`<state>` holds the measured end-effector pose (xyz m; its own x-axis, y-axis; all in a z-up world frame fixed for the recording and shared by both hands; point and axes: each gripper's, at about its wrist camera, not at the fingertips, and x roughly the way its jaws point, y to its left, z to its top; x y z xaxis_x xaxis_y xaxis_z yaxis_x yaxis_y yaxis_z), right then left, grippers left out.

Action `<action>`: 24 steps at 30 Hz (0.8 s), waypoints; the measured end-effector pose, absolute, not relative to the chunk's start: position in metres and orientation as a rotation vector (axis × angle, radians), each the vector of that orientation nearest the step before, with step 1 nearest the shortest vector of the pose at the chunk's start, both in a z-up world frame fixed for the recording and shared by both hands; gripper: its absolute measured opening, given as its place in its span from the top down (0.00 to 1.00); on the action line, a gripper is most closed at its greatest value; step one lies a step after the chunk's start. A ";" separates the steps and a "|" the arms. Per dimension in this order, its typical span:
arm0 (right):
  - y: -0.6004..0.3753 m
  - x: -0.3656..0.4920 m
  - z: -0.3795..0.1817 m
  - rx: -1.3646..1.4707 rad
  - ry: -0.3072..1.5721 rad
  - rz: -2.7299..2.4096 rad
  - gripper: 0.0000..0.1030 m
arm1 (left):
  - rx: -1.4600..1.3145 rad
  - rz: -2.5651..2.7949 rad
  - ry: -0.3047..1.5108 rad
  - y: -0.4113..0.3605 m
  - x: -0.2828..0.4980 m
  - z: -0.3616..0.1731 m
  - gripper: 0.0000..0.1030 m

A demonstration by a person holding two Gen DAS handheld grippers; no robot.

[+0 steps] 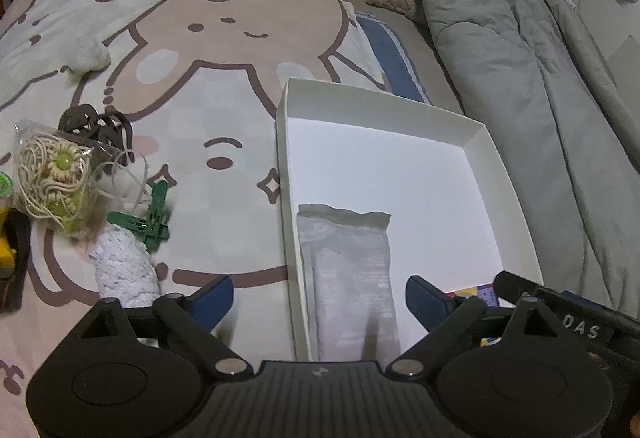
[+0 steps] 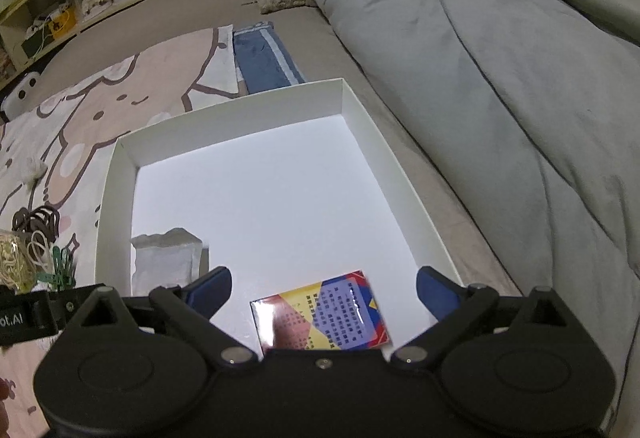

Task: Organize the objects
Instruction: 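Lower the packet and card box into the white tray and open both grippers, then withdraw both grippers from the tray toward the remaining items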

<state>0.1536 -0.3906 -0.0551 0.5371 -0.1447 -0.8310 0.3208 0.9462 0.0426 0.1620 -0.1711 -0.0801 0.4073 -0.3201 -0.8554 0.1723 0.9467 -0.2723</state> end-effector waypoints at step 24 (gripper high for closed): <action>-0.394 0.139 -0.039 0.188 0.902 -0.298 0.00 | -0.005 -0.251 1.026 -0.170 0.147 -0.056 0.00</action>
<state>0.1389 -0.3939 -0.0387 0.5830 -0.1752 -0.7934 0.3319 0.9426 0.0358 0.1471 -0.1697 -0.0561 0.4920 -0.2096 -0.8450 0.2048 0.9712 -0.1217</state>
